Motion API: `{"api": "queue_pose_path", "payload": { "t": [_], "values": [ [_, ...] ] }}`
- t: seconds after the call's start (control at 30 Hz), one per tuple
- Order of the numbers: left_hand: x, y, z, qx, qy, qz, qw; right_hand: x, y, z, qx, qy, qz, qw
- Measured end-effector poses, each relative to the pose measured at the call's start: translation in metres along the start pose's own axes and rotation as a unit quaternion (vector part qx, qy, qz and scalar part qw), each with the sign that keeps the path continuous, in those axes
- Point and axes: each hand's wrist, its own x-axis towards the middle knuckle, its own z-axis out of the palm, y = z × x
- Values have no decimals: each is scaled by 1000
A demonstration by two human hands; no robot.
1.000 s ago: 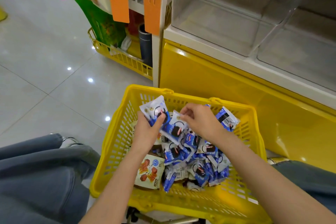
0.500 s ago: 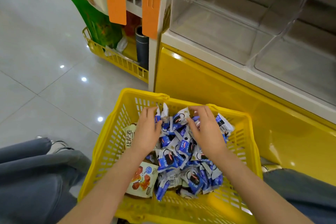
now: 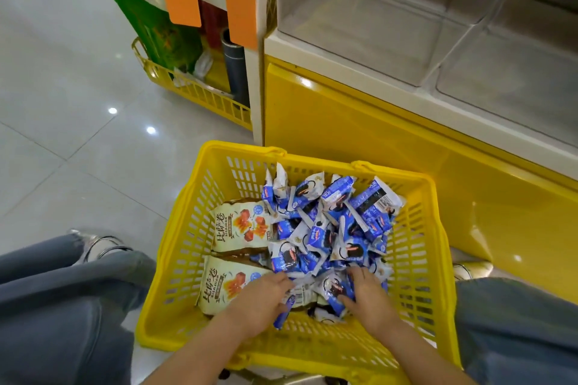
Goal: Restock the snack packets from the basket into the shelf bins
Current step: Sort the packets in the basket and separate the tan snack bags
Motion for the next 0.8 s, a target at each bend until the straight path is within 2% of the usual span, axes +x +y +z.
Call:
{"api": "queue_pose_path", "payload": {
  "t": [0.13, 0.27, 0.4, 0.47, 0.6, 0.7, 0.8],
  "values": [
    [12, -5, -4, 86, -31, 41, 995, 7, 0, 3, 52, -58, 32, 996],
    [18, -8, -1, 88, -11, 57, 994, 7, -3, 14, 95, -101, 65, 988],
    [16, -9, -2, -39, 40, 91, 994, 11, -4, 13, 136, -104, 83, 982],
    [10, -3, -9, -134, 78, 72, 985, 11, -5, 13, 175, -101, 88, 975],
    [-5, 14, -30, -340, 135, -18, 931, 9, -13, 17, 244, -78, 115, 960],
    [-16, 21, -42, -425, 191, -67, 882, 8, -15, 18, 229, -100, 107, 962],
    [-27, 24, -47, -465, 234, -150, 841, 7, -19, 18, 200, -126, 87, 968]
  ]
}}
